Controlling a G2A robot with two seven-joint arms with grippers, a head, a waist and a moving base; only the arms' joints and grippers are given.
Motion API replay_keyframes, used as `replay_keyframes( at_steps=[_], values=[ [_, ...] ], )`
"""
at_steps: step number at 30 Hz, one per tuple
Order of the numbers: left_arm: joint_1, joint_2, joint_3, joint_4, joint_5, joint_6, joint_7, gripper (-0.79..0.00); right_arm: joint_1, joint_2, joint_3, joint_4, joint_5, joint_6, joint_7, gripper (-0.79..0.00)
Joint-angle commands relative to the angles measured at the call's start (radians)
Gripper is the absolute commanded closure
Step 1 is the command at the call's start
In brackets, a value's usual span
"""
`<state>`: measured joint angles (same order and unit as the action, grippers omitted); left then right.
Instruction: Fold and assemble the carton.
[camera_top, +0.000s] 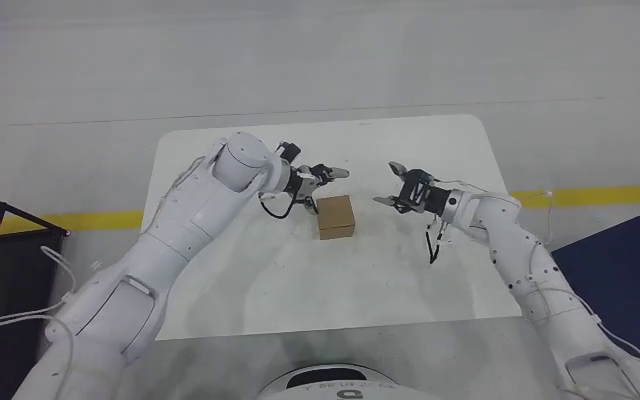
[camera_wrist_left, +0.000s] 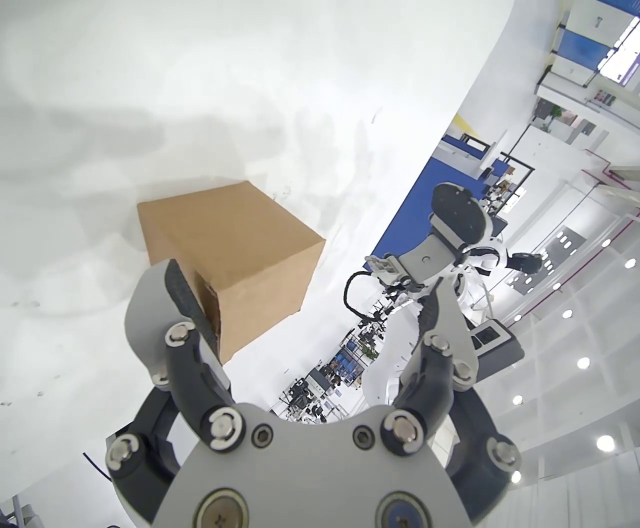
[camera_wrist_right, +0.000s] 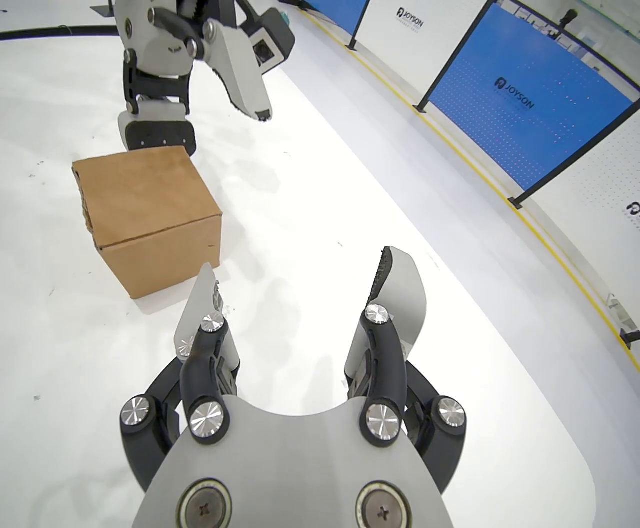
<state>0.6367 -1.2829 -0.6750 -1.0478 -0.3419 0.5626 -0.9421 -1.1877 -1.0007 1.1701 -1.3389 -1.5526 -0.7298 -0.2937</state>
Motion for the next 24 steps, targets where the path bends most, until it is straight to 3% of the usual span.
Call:
replay_keyframes(
  at_steps=[1, 5, 9, 11, 12, 13, 17, 19, 21, 22, 24],
  values=[
    [-0.015, -0.014, 0.012, 0.033, -0.012, -0.019, 0.009, -0.785, -0.023, 0.008, 0.032, -0.030, 0.001, -0.001, 0.004, -0.588],
    [-0.022, -0.021, -0.005, 0.070, -0.036, -0.059, 0.033, -0.785, -0.054, 0.019, 0.079, -0.080, 0.011, -0.007, 0.007, -0.603],
    [0.020, 0.014, -0.087, 0.037, -0.026, -0.100, 0.058, -0.785, -0.052, 0.025, 0.111, -0.102, 0.010, -0.004, -0.002, -0.600],
    [0.067, 0.050, -0.155, -0.035, 0.008, -0.100, 0.068, -0.785, -0.049, 0.027, 0.127, -0.119, 0.004, 0.022, -0.026, -0.622],
    [0.102, 0.072, -0.197, -0.095, 0.031, -0.089, 0.077, -0.785, -0.053, 0.028, 0.137, -0.129, 0.005, 0.042, -0.045, -0.668],
    [0.146, 0.095, -0.247, -0.169, 0.058, -0.070, 0.090, -0.785, -0.058, 0.028, 0.149, -0.139, 0.003, 0.069, -0.061, -0.776],
    [0.396, 0.178, -0.484, -0.529, 0.146, 0.062, 0.163, -0.785, -0.076, 0.029, 0.169, -0.161, 0.000, 0.120, -0.087, -0.785],
    [0.368, 0.174, -0.462, -0.487, 0.142, 0.052, 0.158, -0.784, -0.076, 0.029, 0.170, -0.162, 0.000, 0.122, -0.088, -0.762],
    [0.457, 0.180, -0.537, -0.616, 0.148, 0.080, 0.166, -0.785, -0.076, 0.029, 0.169, -0.162, 0.000, 0.121, -0.087, -0.781],
    [0.464, 0.180, -0.538, -0.636, 0.147, 0.072, 0.164, -0.785, -0.076, 0.029, 0.169, -0.161, 0.000, 0.120, -0.087, -0.784],
    [0.418, 0.178, -0.495, -0.597, 0.145, 0.062, 0.163, -0.784, -0.076, 0.029, 0.169, -0.161, 0.000, 0.120, -0.087, -0.785]
  ],
)
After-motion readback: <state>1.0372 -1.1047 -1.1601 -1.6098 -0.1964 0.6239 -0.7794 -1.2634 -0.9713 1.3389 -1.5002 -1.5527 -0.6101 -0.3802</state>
